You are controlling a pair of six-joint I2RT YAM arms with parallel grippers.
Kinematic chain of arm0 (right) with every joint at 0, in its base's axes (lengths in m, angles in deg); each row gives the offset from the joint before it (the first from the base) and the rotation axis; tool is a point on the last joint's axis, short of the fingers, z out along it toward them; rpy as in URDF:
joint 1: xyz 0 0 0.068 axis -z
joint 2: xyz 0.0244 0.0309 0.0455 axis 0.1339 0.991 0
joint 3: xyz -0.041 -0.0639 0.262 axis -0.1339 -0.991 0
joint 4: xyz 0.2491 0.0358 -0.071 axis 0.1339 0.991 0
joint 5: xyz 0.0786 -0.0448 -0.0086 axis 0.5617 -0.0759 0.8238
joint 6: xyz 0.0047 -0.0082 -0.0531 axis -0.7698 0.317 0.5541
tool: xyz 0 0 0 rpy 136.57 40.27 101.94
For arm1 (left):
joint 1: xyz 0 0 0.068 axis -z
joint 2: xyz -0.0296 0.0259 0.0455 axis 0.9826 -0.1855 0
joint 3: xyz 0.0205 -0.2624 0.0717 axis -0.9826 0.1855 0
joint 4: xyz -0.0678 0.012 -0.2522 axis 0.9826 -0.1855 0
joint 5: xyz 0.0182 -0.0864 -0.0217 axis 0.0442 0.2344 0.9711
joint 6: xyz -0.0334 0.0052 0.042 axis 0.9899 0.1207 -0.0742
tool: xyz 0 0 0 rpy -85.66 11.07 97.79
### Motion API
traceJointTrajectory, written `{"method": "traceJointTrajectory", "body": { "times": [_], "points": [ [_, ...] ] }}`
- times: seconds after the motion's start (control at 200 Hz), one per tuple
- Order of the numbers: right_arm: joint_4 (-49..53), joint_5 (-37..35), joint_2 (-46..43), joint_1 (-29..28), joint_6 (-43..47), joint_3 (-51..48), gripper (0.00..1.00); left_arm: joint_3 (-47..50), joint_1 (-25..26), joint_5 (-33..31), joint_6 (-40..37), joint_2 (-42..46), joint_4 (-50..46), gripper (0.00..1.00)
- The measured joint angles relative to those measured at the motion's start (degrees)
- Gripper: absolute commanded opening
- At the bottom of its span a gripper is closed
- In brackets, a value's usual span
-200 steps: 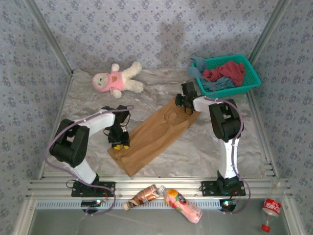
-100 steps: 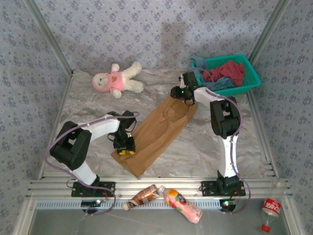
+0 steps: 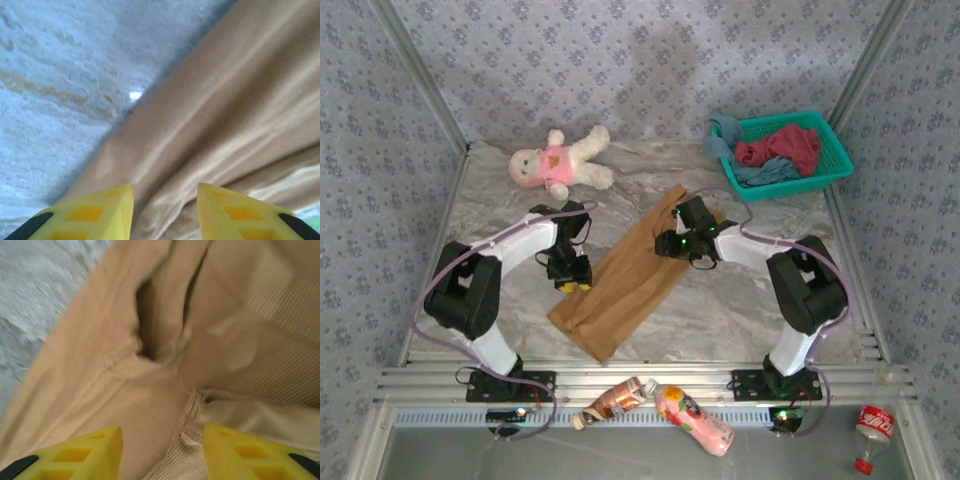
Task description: Fold and stack the tank tops
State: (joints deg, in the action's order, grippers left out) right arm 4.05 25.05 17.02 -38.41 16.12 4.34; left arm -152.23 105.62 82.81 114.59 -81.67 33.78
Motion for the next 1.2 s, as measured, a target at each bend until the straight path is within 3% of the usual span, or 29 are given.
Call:
{"method": "traceJointTrajectory", "body": {
  "times": [0.335, 0.82, 1.009, 1.199],
  "points": [
    [2.8, -1.05, 10.16, 2.03, 5.22, 10.43, 0.46, 2.19, 1.99, 2.49, 0.04, -3.3, 4.31, 0.38],
    [12.74, 1.62, 22.43, 10.34, 21.84, 31.1, 0.52, 1.46, 10.91, 4.85, 11.89, -3.21, 10.82, 0.41],
    [8.85, 2.71, 14.82, 9.73, 27.82, 22.71, 0.59, -1.16, 10.43, 0.09, 12.04, -2.64, 6.97, 0.44],
    [3.45, 3.89, -1.81, 1.95, 32.89, 7.21, 0.63, 0.61, 10.03, -0.52, 12.57, 1.46, 5.29, 0.45]
  ]
}}
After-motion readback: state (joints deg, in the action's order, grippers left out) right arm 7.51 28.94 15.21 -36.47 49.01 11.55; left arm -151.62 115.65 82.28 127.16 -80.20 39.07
